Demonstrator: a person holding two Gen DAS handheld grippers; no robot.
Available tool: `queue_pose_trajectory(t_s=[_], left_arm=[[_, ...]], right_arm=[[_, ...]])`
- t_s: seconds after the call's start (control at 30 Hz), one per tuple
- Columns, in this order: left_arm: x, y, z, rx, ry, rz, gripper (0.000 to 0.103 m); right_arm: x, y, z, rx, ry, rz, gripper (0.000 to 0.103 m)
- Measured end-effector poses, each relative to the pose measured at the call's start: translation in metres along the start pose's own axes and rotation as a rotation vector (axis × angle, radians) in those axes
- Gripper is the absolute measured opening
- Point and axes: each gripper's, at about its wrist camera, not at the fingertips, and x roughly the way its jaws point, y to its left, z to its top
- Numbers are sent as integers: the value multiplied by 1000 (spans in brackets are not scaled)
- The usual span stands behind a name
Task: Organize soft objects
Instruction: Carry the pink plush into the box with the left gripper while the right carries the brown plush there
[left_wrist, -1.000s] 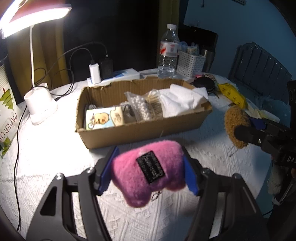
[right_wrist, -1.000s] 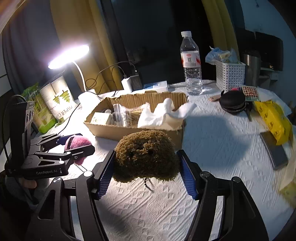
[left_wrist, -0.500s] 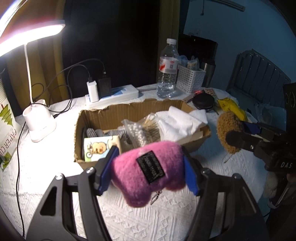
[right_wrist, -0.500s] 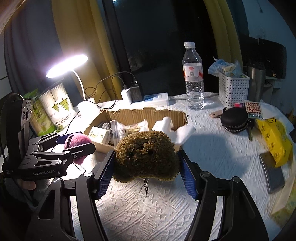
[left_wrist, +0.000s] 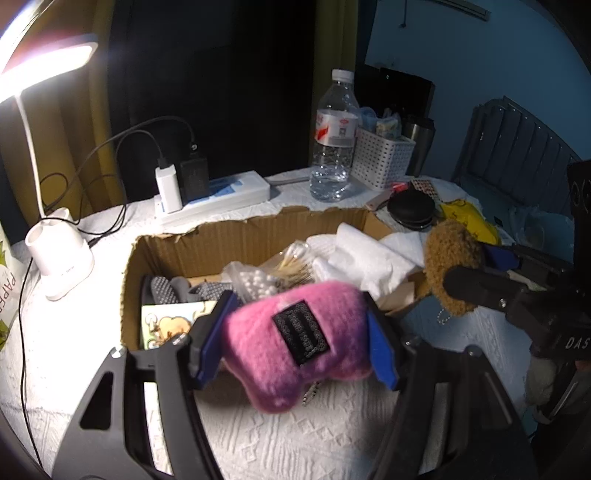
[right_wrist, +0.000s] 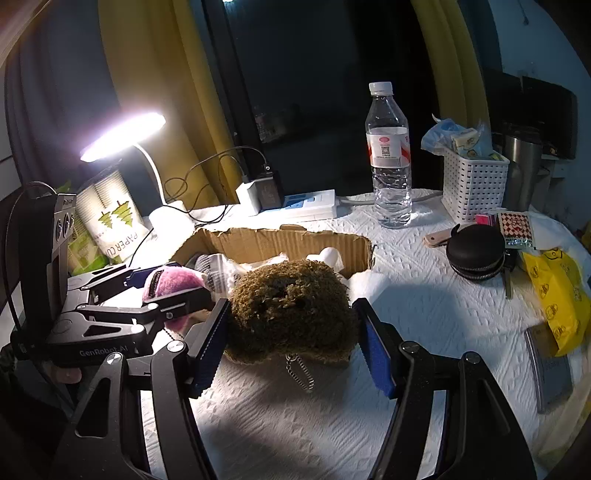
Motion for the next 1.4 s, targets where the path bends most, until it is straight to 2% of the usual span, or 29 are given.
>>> queue_pose_trajectory(t_s=[0.4, 0.8, 1.17, 1.4], left_arm=[[43, -2, 13, 1, 50, -8, 67], [75, -4, 13, 7, 113, 19, 69], [68, -2, 13, -8, 106, 17, 80], [50, 2, 14, -18, 76, 25, 81]], right_arm=[[33, -24, 10, 27, 33, 19, 69], [59, -38, 6, 43, 77, 40, 69], [58, -35, 6, 32, 78, 20, 69], [46, -24, 8, 11, 54, 13, 70]])
